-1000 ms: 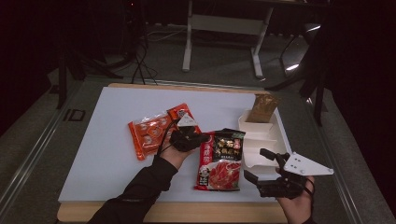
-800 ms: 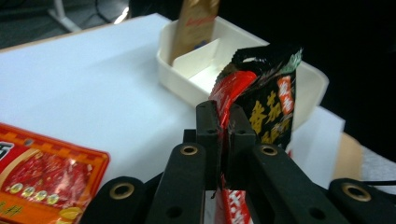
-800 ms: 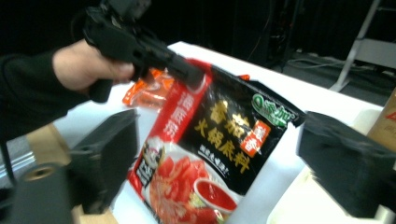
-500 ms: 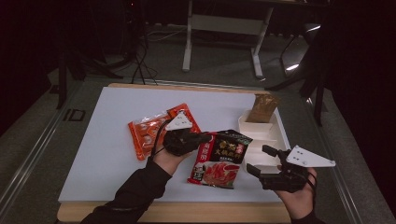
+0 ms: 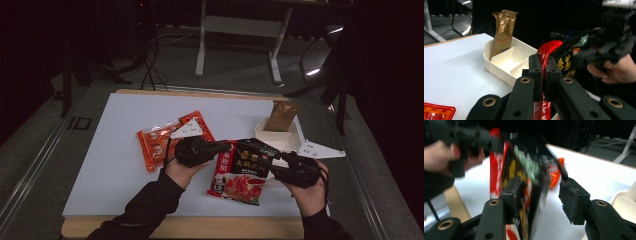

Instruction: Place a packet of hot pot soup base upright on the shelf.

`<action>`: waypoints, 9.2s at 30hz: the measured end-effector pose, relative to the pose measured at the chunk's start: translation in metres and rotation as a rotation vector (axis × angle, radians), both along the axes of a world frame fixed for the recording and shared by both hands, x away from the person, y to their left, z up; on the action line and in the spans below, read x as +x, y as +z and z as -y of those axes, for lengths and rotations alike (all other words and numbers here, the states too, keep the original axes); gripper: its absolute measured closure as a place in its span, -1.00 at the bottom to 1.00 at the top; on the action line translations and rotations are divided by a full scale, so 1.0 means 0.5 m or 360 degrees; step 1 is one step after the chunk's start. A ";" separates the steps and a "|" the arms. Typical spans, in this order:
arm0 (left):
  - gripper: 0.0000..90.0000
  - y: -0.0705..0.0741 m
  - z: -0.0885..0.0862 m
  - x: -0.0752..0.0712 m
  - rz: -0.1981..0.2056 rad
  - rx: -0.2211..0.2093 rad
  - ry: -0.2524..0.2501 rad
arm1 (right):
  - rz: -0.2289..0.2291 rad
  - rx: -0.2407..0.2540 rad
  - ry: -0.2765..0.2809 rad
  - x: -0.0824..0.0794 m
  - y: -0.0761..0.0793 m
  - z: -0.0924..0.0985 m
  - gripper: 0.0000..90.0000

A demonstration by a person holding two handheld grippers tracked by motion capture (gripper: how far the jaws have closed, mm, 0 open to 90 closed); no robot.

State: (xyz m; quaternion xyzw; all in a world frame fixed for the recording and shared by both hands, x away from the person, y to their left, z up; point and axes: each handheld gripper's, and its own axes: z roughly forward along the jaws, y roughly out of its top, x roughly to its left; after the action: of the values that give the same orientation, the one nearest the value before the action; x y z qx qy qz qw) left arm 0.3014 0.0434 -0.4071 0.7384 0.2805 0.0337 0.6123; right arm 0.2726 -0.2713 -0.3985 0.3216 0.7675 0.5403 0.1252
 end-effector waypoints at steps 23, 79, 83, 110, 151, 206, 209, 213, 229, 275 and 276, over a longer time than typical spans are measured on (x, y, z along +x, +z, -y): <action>0.39 0.030 -0.018 -0.006 0.0044 -0.0113 -0.0062 | 0.0067 0.0051 0.0146 -0.002 0.078 -0.008 0.73; -0.94 -0.184 -0.225 -0.124 -0.0033 0.0051 0.0241 | 0.0341 0.0014 -0.0034 0.185 0.155 0.162 0.72; -0.94 -0.185 -0.224 -0.122 -0.0042 0.0043 0.0226 | 0.0310 -0.0058 -0.0066 0.204 0.138 0.167 0.72; -0.94 -0.206 -0.222 -0.115 -0.0078 0.0044 0.0189 | 0.0237 -0.0183 -0.0112 0.290 0.034 0.179 0.70; -0.91 -0.212 -0.227 -0.111 -0.0005 0.0039 0.0201 | 0.0314 0.0022 -0.0338 0.169 0.074 0.179 -0.25; 0.36 -0.145 -0.386 -0.003 -0.0014 0.0400 0.0500 | 0.0200 0.0077 0.0121 -0.063 -0.013 0.024 -0.64; 0.54 -0.147 -0.391 0.010 -0.0029 0.0415 0.0521 | 0.0191 0.0085 0.0126 -0.062 -0.016 0.023 -0.65; 0.72 -0.157 -0.401 0.042 -0.0033 0.0485 0.0597 | 0.0189 0.0087 0.0131 -0.062 -0.018 0.023 -0.64; 1.00 -0.206 -0.395 0.135 -0.0131 0.0670 0.0698 | 0.0147 0.0077 0.0189 -0.060 -0.030 0.012 -0.64; 1.00 -0.252 -0.360 0.264 -0.0311 0.1013 0.0753 | 0.0109 0.0111 0.0244 -0.055 -0.038 0.012 -0.64; 1.00 -0.251 -0.358 0.261 -0.0306 0.1027 0.0737 | 0.0109 0.0112 0.0245 -0.055 -0.038 0.012 -0.64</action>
State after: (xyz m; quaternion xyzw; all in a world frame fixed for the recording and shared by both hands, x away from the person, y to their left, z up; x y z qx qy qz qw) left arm 0.4321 0.2223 -0.5328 0.8097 0.4703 0.1878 0.2966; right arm 0.2450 -0.2775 -0.4176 0.2473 0.7658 0.5855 0.0982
